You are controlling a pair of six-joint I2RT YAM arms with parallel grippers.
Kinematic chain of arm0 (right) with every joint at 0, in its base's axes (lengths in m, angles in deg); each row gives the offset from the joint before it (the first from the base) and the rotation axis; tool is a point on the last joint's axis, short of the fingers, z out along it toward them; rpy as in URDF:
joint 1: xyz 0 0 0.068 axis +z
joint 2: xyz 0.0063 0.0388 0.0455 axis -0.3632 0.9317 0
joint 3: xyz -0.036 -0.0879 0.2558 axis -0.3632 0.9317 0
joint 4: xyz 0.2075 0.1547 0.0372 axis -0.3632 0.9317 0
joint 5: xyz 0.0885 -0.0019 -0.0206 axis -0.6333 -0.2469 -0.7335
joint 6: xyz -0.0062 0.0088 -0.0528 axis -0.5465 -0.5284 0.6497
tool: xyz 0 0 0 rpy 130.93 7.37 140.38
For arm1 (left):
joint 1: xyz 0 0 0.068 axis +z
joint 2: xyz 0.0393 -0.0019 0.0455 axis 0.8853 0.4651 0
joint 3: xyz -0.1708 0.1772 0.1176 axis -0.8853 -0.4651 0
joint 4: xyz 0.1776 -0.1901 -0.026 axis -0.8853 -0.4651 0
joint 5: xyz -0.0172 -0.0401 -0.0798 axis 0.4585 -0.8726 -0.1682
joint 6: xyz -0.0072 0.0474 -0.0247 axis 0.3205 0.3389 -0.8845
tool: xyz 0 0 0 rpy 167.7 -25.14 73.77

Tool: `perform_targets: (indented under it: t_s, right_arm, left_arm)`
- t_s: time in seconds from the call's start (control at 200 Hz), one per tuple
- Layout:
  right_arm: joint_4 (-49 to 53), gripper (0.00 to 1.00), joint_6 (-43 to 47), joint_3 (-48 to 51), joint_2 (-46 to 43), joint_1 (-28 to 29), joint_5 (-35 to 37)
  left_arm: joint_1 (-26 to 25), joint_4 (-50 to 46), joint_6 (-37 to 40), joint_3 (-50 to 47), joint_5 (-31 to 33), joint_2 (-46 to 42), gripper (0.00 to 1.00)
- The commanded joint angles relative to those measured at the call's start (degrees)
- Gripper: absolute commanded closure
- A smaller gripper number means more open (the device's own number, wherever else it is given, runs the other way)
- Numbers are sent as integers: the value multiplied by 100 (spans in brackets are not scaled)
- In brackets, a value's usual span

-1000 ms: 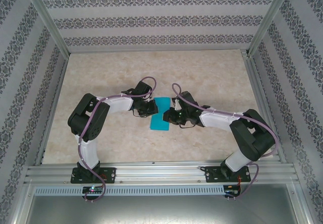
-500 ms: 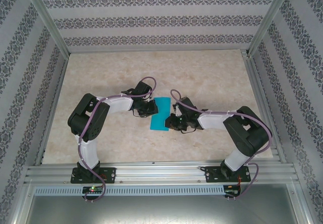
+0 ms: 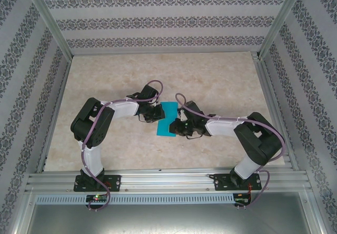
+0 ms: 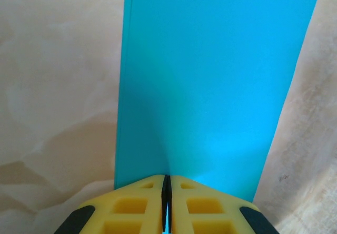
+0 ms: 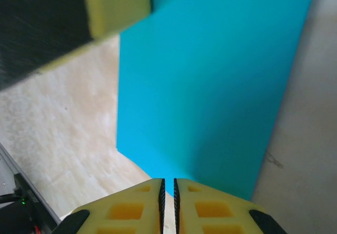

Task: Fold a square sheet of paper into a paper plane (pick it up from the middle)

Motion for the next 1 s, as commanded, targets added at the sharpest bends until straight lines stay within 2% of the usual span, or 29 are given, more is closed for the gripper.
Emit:
perform_targets:
  t_s: [0.0, 0.24, 0.4, 0.634, 0.799, 0.994]
  right_arm:
    - [-25, 85, -8, 205, 146, 118, 46]
    - [-52, 86, -47, 295, -121, 31, 51]
    - [484, 85, 211, -453, -481, -234, 333]
    - [399, 87, 348, -1492, 477, -952, -135]
    - [561, 87, 485, -2027, 1061, -1128, -296]
    - [500, 87, 509, -2109, 1609, -1181, -399]
  left_arm:
    - [-61, -390, 87, -145, 167, -31, 87]
    - [-65, -421, 124, -135, 183, -34, 87]
    - [-67, -403, 122, -170, 185, -33, 87]
    - [-63, -403, 109, -219, 197, -41, 87]
    - [-68, -397, 100, -181, 175, -7, 87]
    - [-65, -500, 189, -157, 169, -28, 87]
